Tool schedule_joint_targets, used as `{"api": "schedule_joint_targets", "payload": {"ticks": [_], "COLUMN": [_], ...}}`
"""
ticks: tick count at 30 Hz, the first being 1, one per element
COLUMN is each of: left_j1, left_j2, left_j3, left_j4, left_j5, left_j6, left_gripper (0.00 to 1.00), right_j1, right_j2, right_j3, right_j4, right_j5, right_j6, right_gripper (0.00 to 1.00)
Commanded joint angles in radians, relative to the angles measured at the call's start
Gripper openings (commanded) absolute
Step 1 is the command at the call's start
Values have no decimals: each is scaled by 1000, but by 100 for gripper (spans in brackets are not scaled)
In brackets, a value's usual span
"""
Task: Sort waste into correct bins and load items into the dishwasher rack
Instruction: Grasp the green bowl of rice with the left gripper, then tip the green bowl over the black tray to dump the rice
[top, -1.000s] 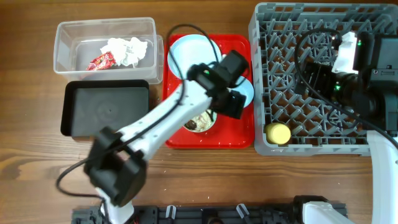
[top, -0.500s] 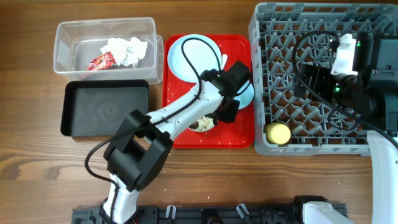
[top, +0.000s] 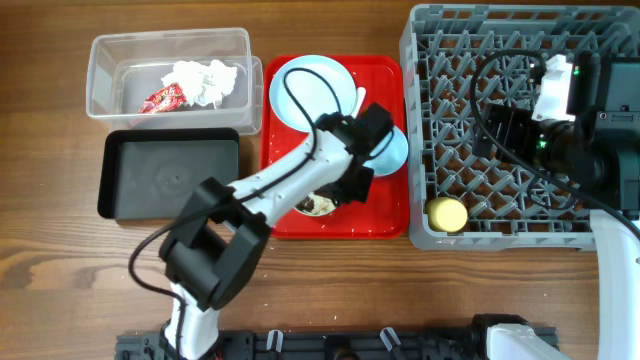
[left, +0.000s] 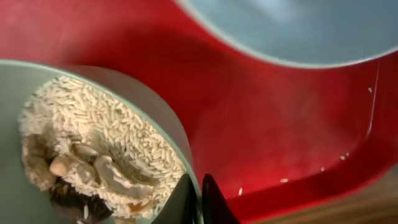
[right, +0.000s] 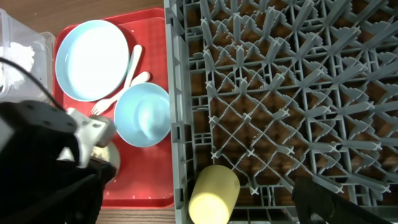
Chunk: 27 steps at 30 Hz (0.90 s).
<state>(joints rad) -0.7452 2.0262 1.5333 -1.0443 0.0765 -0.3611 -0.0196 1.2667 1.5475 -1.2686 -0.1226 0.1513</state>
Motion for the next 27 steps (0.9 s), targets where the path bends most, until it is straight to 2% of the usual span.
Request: {"api": "schedule_joint_targets", "payload": {"ticks": [1, 3, 9, 12, 15, 19, 24, 27], "left_j1": [109, 238, 507, 671, 788, 1009, 1223, 1284], "left_j2": [-128, -209, -241, -241, -240, -222, -149, -131], "left_j3": [28, 28, 23, 9, -26, -146, -236, -254], "left_j4": [-40, -82, -188, -229, -222, -172, -139, -155], "left_j5": [182, 305, 387, 490, 608, 882, 1127, 1226], "left_j6": [-9, 34, 182, 297, 404, 569, 601, 601], "left_gripper": [4, 4, 4, 4, 4, 4, 4, 4], "right_j1": [-1, -2, -1, -1, -1, -1, -1, -1], "right_j2": [4, 4, 4, 4, 4, 4, 9, 13], "right_j3": [8, 8, 8, 8, 8, 8, 8, 8], "right_j4": [0, 0, -1, -7, -8, -8, -5, -6], "right_j5": [11, 11, 10, 10, 10, 9, -9, -9], "right_j6": [-20, -20, -19, -19, -18, -16, -17, -17], "right_gripper": [99, 100, 99, 99, 99, 99, 99, 99]}}
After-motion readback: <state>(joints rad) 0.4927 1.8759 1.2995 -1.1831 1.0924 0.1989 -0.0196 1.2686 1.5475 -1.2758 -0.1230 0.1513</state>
